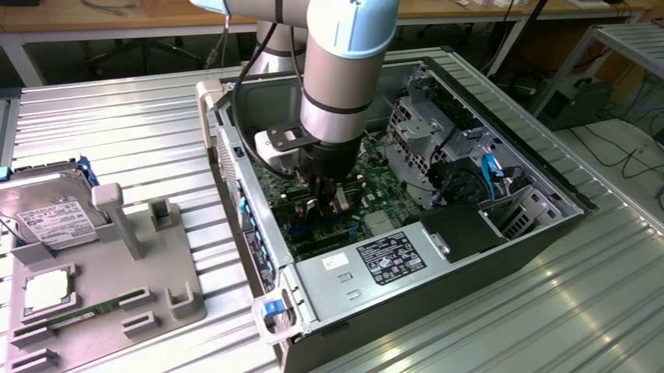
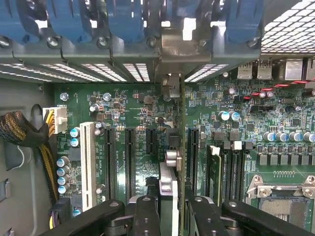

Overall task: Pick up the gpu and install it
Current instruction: 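Insert the gpu into the slot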

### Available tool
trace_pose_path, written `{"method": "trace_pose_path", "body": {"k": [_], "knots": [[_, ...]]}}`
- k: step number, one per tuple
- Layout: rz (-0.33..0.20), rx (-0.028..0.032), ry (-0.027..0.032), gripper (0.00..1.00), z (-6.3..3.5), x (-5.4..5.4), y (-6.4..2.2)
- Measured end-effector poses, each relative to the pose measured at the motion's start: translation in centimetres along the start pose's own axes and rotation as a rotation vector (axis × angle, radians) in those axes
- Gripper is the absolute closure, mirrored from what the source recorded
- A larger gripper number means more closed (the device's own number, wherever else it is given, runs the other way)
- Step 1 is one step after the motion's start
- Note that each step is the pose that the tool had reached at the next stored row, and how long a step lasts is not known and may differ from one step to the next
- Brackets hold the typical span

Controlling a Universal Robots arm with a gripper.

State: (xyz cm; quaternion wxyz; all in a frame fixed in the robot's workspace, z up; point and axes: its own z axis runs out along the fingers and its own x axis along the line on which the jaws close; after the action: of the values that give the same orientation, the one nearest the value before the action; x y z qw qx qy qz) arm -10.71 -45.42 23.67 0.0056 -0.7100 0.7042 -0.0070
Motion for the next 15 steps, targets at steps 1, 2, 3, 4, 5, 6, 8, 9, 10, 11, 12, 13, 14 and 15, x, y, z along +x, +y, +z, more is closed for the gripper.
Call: {"method": "trace_pose_path", "body": {"k": [1,2,3,4,5,6,8,9,10,11,12,13,14,15], "knots": [[0.000,-0.0001,-0.0002,0.72,-0.20,0.00,0.01],[0.000,-0.0001,0.0002,0.72,-0.40,0.00,0.00],[0.000,-0.0001,0.0008,0.72,-0.59,0.01,0.00],[0.000,0.0000,0.0007,0.72,-0.64,0.01,0.00],[0.000,0.0001,0.0006,0.72,-0.64,0.01,-0.01],[0.000,0.0002,0.0006,0.72,-0.64,0.00,-0.01],[0.000,0.0001,0.0012,0.72,-0.68,0.00,-0.01],[0.000,0.0004,0.0013,0.72,-0.68,0.00,-0.01],[0.000,0.0010,0.0015,0.72,-0.69,-0.02,-0.01],[0.000,0.0019,0.0015,0.72,-0.69,-0.06,-0.01],[0.000,0.0033,0.0014,0.72,-0.68,-0.09,-0.01],[0.000,0.0053,0.0014,0.72,-0.68,-0.14,-0.01],[0.000,0.0070,0.0014,0.72,-0.68,-0.18,-0.01],[0.000,0.0080,0.0015,0.72,-0.68,-0.19,-0.01]]}}
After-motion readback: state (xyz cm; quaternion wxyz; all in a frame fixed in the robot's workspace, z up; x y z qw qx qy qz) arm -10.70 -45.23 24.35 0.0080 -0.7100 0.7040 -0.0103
